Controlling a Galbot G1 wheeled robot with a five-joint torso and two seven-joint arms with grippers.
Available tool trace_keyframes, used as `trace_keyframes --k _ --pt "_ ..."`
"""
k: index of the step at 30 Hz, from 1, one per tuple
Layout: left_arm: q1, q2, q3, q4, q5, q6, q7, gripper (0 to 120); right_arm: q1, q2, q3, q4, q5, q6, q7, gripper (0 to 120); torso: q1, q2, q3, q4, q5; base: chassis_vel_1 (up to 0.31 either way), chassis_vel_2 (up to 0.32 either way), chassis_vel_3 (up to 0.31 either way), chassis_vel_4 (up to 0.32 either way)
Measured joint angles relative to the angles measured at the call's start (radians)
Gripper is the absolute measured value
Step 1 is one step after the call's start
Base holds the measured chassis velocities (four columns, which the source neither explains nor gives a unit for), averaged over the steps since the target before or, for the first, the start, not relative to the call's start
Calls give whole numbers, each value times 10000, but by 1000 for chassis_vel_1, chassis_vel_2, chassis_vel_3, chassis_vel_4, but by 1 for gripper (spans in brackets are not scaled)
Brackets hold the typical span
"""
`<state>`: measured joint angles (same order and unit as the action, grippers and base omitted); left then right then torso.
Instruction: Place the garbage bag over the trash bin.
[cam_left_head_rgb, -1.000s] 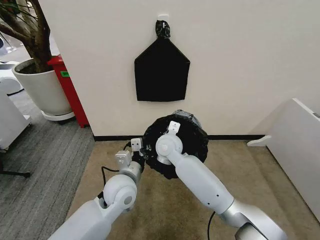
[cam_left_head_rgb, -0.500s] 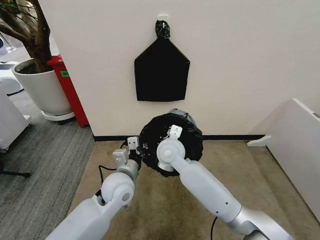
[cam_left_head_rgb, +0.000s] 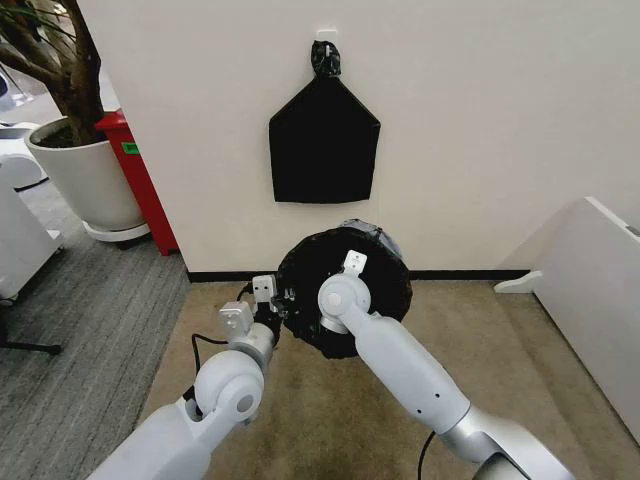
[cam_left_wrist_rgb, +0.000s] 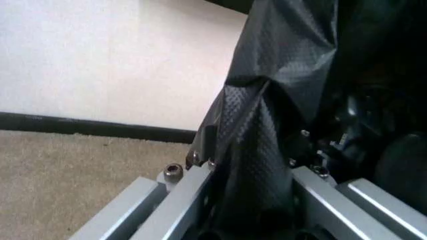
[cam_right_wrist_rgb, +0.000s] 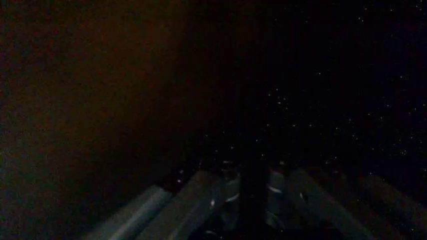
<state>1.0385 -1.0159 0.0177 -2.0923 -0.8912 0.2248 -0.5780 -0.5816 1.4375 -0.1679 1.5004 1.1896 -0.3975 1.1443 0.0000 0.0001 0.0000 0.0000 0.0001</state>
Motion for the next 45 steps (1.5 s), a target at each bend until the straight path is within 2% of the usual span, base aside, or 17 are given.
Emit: trace_keyframes --k 7,10,21,29,33,41,45 --pt "29 -85 -26 179 116 -2 37 0 -155 -289 -460 1672 793 145 648 0 0 0 -1 0 -2 0 0 0 0" --pt "18 -90 -26 189 126 -2 40 0 -158 -257 -587 1916 945 153 737 0 0 0 -1 0 -1 0 0 0 0" --pt "117 80 -105 -218 17 -2 12 0 -41 143 -400 355 230 -46 105 0 0 0 0 0 -1 0 0 0 0" --pt "134 30 -89 -386 -26 4 -22 0 42 139 -227 -156 -281 -17 -401 0 0 0 0 -2 -1 0 0 0 0" --pt "214 47 -102 -424 -25 5 -27 0 76 98 -234 -50 -312 26 -437 0 0 -1 0 2 0 0 0 0 0" --pt "180 51 -123 -272 4 6 -18 0 36 -14 -673 1369 316 141 234 0 0 -2 -1 1 -1 0 0 0 0" --pt "211 41 -102 -290 21 8 -13 0 250 165 -694 1341 385 208 203 0 0 -2 -1 1 -2 0 0 0 0"
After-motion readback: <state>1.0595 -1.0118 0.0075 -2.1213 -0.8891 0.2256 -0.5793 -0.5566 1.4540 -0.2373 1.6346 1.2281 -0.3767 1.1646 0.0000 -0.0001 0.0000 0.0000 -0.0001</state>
